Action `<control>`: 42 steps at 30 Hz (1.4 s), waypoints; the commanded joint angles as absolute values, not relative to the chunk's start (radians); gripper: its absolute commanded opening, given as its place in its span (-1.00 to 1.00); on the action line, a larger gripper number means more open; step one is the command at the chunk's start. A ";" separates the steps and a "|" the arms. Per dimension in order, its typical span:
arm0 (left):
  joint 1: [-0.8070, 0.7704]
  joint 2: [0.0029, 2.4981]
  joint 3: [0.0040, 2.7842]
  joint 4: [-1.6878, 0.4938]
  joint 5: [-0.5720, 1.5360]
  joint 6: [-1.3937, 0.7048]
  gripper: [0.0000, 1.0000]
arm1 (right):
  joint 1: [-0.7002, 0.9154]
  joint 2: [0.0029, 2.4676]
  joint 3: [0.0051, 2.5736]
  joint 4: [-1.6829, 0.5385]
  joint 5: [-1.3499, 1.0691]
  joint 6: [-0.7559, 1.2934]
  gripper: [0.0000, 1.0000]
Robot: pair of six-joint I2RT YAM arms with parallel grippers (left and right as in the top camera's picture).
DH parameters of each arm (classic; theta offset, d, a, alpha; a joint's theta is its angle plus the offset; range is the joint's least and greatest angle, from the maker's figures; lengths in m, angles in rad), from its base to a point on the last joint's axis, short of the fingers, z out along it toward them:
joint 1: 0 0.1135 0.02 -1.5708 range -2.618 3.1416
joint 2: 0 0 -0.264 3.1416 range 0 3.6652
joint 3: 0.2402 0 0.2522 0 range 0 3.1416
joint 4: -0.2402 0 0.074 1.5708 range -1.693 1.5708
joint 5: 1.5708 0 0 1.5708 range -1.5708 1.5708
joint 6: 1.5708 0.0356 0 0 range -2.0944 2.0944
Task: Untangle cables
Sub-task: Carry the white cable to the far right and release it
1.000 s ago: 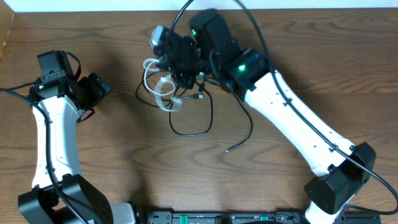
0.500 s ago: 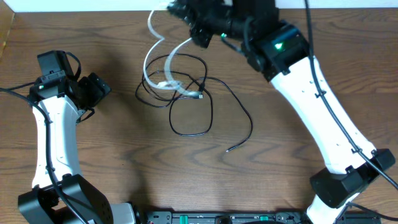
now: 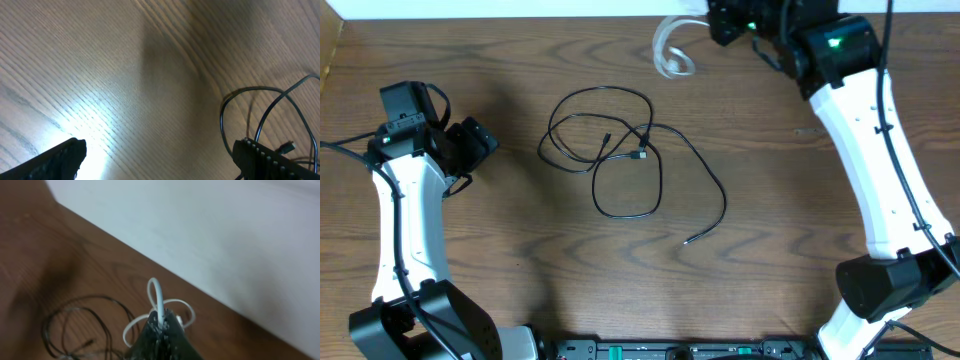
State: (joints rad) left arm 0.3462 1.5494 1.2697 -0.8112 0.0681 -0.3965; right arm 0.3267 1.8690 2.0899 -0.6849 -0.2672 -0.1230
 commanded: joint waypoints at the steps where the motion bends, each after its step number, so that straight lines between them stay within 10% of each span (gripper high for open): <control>1: 0.348 1.555 1.264 -0.815 0.051 -0.402 0.95 | 0.289 1.891 2.065 -0.738 -0.240 -0.101 -0.98; 42: 0.348 1.555 1.264 -0.814 0.051 -0.402 0.96 | -0.380 2.049 2.050 -1.007 0.080 0.434 -0.98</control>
